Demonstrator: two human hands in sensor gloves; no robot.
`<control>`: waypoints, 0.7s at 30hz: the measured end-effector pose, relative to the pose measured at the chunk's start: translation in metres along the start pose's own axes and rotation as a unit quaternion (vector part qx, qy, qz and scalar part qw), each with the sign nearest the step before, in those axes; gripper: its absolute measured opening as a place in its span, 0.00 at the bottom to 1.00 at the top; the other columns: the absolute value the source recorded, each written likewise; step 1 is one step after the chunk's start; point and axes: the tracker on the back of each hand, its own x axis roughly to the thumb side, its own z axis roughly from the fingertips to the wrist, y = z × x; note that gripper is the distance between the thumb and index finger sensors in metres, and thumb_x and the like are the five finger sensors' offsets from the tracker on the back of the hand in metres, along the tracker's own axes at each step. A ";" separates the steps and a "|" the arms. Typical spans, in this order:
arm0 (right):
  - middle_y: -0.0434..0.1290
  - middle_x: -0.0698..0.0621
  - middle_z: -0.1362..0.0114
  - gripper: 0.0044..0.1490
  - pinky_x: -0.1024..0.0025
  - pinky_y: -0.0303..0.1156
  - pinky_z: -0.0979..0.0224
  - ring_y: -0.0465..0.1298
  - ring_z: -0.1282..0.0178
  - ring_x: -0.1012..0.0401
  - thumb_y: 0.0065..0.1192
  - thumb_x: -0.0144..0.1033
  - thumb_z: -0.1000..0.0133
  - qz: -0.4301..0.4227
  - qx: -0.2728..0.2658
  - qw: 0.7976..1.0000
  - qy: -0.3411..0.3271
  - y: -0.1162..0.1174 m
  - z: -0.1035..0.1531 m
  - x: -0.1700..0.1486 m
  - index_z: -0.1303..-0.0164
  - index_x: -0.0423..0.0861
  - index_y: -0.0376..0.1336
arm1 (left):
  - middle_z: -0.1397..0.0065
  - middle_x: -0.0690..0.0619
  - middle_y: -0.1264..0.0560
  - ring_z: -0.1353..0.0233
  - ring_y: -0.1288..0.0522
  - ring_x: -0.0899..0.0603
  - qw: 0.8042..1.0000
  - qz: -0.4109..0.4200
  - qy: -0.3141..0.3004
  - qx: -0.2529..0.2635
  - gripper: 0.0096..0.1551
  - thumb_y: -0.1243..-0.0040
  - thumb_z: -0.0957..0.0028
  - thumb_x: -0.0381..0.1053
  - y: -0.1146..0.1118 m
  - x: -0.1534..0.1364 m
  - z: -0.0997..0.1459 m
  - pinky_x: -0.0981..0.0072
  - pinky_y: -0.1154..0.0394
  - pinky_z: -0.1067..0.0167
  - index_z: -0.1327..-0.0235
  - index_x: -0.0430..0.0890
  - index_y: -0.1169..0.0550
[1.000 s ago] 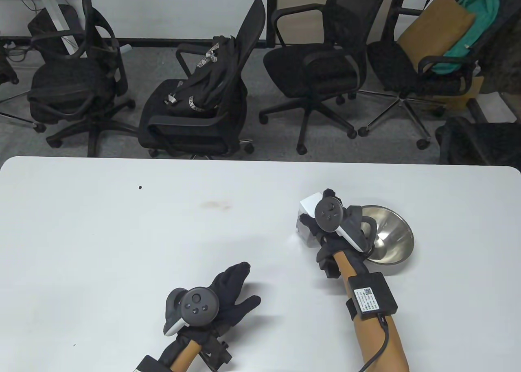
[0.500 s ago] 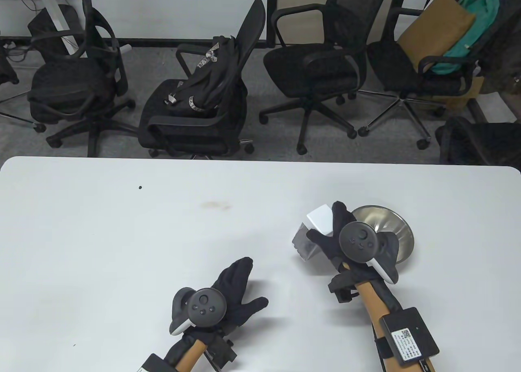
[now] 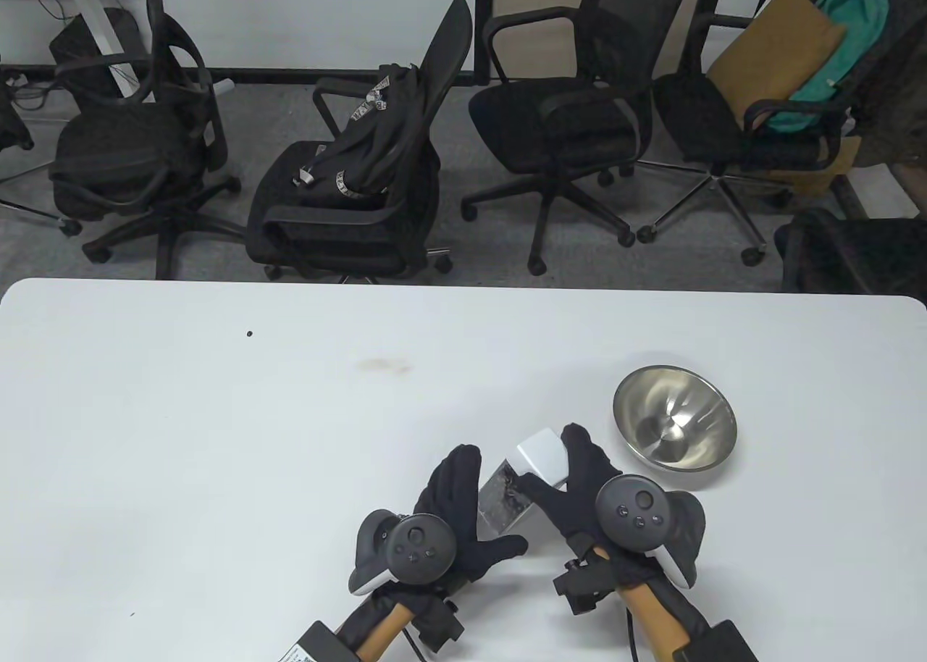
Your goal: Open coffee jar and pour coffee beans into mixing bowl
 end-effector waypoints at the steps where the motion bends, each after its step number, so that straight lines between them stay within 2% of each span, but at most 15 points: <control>1: 0.69 0.25 0.32 0.58 0.50 0.80 0.40 0.79 0.42 0.39 0.67 0.56 0.41 -0.005 0.002 1.000 -0.003 0.002 0.003 0.002 0.23 0.20 0.54 | 0.15 0.21 0.50 0.19 0.43 0.19 1.000 0.002 0.000 0.002 0.75 0.32 0.45 0.67 -0.002 0.000 0.000 0.27 0.40 0.26 0.14 0.22 0.56; 7: 0.69 0.24 0.33 0.58 0.50 0.81 0.41 0.79 0.43 0.39 0.66 0.56 0.41 -0.026 0.007 1.000 -0.011 0.011 0.016 0.010 0.23 0.20 0.54 | 0.16 0.24 0.45 0.20 0.38 0.21 0.999 0.019 -0.006 0.027 0.69 0.30 0.45 0.65 -0.011 -0.002 0.001 0.29 0.37 0.27 0.16 0.24 0.51; 12: 0.69 0.24 0.34 0.58 0.51 0.81 0.42 0.80 0.44 0.40 0.65 0.57 0.40 -0.036 0.018 0.999 -0.011 0.013 0.019 0.009 0.24 0.19 0.54 | 0.19 0.27 0.39 0.23 0.32 0.24 0.998 0.025 -0.008 0.059 0.65 0.28 0.47 0.66 -0.011 -0.002 0.001 0.33 0.31 0.30 0.18 0.27 0.45; 16: 0.69 0.24 0.35 0.58 0.51 0.81 0.43 0.80 0.44 0.40 0.64 0.57 0.40 -0.032 0.017 0.999 -0.021 0.011 0.021 0.010 0.24 0.19 0.54 | 0.23 0.31 0.34 0.27 0.26 0.28 0.998 0.026 -0.015 0.061 0.61 0.27 0.48 0.65 -0.008 0.000 0.003 0.37 0.26 0.33 0.20 0.28 0.41; 21: 0.66 0.23 0.31 0.60 0.48 0.79 0.39 0.78 0.41 0.39 0.62 0.57 0.37 -0.021 0.084 0.995 -0.040 0.007 0.015 0.015 0.20 0.19 0.50 | 0.23 0.31 0.33 0.27 0.26 0.29 0.997 0.025 -0.017 0.066 0.59 0.27 0.47 0.64 -0.006 -0.001 0.007 0.37 0.26 0.33 0.21 0.29 0.41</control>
